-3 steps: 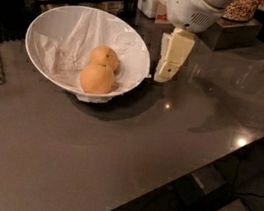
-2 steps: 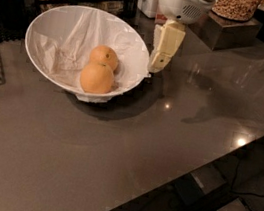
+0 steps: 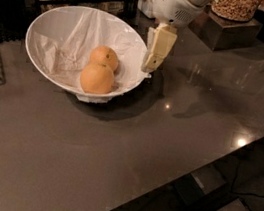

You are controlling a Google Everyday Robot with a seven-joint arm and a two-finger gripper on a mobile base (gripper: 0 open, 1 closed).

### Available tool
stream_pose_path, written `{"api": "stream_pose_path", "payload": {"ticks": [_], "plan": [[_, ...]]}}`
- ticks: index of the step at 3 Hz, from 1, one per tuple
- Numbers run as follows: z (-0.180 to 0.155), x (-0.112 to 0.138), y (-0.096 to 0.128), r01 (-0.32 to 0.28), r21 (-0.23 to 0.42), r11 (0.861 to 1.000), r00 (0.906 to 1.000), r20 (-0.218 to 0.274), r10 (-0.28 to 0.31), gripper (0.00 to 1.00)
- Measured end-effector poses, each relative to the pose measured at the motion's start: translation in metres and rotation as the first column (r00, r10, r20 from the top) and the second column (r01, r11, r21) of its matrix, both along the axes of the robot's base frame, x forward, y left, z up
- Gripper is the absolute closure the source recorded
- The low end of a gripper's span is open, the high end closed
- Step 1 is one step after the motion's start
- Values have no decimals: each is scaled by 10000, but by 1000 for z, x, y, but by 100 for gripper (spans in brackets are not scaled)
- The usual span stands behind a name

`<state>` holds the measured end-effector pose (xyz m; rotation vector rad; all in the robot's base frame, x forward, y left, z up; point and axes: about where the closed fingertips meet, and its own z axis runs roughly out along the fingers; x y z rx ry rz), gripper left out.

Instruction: Pick orange from white bowl

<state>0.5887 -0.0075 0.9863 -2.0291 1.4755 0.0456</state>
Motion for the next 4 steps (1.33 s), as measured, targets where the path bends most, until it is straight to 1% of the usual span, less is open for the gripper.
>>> {"api": "stream_pose_path", "payload": {"ticks": [1,2,3,4], "plan": [[-17,12,23,-838,216,9962,9960,-290,844,0],[-27,18,30,-1252,430,9912,9912,-384,1268,0],[-27,18,30,-1255,434,9911,9911,-391,1272,0],[-43,16,39,-1481,680,9866,9842,-881,1538,0]]}}
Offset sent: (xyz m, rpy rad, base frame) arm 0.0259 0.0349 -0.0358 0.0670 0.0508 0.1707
